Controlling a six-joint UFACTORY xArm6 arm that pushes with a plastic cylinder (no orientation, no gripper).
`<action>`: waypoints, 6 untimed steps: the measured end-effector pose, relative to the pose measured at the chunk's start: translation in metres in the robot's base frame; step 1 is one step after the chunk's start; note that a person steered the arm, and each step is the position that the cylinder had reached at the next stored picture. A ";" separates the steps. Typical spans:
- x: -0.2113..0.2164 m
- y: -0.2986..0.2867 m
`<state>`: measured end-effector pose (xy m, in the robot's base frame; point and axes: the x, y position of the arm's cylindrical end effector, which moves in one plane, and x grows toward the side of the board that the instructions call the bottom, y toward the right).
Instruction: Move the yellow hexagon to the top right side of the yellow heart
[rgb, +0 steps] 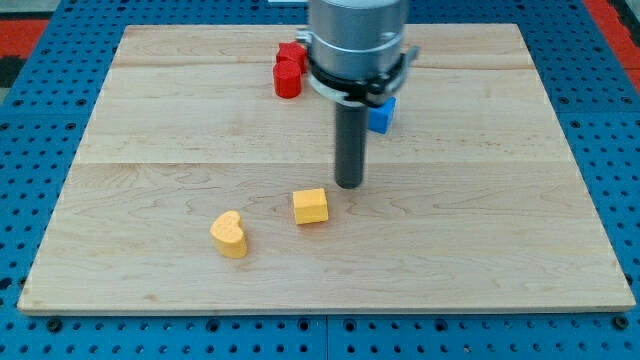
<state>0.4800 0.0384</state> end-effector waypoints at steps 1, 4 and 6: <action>0.030 -0.018; 0.024 -0.076; 0.017 -0.044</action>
